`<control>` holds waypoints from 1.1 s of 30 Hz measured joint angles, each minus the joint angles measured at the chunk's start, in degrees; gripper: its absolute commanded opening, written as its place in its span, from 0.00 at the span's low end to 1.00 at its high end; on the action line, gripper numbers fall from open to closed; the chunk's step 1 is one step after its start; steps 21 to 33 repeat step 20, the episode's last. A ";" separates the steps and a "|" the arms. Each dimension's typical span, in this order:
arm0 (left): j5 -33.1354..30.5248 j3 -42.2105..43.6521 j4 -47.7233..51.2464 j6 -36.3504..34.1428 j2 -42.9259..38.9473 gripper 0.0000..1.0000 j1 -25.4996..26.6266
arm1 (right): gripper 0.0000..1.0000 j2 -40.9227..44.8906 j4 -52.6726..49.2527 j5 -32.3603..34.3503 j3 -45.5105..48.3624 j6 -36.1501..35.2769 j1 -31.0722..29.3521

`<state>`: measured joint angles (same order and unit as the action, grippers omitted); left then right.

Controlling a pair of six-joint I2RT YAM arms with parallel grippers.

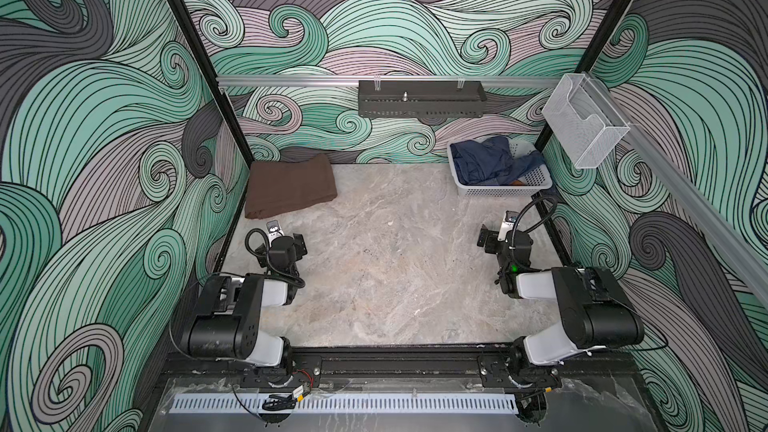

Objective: Fold and stack the trousers

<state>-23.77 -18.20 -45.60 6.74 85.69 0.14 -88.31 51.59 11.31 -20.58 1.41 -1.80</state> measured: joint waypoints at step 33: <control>7.63 -7.21 5.79 -2.10 2.16 0.99 -0.39 | 1.00 0.00 -1.77 -0.85 -0.63 -1.03 -0.61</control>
